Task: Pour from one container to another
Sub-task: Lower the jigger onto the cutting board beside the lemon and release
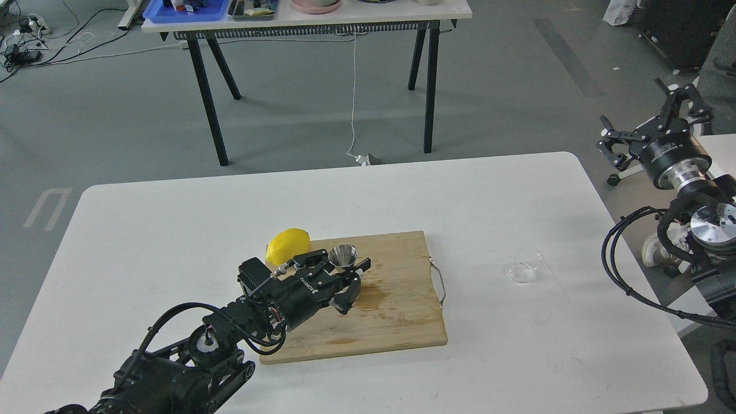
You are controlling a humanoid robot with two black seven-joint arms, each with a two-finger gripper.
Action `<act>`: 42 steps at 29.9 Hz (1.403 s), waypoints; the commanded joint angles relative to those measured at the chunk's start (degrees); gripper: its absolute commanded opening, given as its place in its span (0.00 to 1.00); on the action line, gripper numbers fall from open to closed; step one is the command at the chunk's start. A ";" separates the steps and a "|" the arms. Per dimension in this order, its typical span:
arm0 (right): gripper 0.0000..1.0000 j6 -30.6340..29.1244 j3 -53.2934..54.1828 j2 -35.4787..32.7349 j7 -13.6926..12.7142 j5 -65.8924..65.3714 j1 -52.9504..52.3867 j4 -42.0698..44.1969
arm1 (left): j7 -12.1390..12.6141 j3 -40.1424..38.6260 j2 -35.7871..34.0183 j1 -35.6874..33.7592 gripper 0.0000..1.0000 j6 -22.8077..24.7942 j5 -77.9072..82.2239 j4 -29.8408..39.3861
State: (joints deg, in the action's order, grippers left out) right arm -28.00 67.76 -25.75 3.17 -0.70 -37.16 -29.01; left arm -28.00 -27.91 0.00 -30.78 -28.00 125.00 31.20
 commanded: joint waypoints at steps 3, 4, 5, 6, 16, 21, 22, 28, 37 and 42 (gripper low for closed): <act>0.98 0.00 0.01 0.00 0.00 0.00 0.07 0.00 | 0.00 0.13 0.00 0.72 0.57 0.00 0.00 0.00; 0.98 0.00 0.01 0.00 0.00 0.00 0.07 0.00 | 0.00 0.13 0.00 0.98 0.60 0.00 0.00 0.00; 0.98 0.00 0.01 0.00 0.00 0.00 0.07 0.00 | 0.00 0.13 0.00 1.07 0.63 0.00 0.00 0.00; 0.98 0.00 0.01 0.00 0.00 0.00 0.07 0.00 | 0.00 0.22 0.00 1.07 0.68 0.00 0.00 0.00; 0.98 0.00 0.01 0.00 0.00 0.00 0.07 0.00 | 0.00 0.31 0.00 1.16 0.98 0.00 0.00 0.00; 0.98 0.00 0.01 0.00 0.00 0.00 0.16 0.00 | 0.00 0.31 0.00 1.95 0.99 0.00 0.00 0.00; 0.98 0.00 0.01 0.00 0.00 0.00 0.16 0.00 | 0.00 0.22 0.00 2.30 0.99 0.00 0.00 0.00; 0.98 0.00 0.01 0.00 0.00 0.00 0.33 0.00 | 0.00 0.05 0.00 3.89 0.99 0.00 0.00 0.09; 0.98 0.00 0.01 0.09 0.00 0.09 0.42 -0.08 | 0.00 -0.48 -2.37 5.90 0.99 0.00 0.00 1.06; 0.98 0.00 0.01 0.00 0.00 0.09 0.42 -0.17 | 0.00 -0.66 -5.09 6.87 0.99 0.00 0.00 1.85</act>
State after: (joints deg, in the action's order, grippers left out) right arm -28.00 67.77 -25.72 3.17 -0.61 -36.79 -29.17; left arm -28.00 -28.49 -3.37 -24.32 -28.00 125.00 32.38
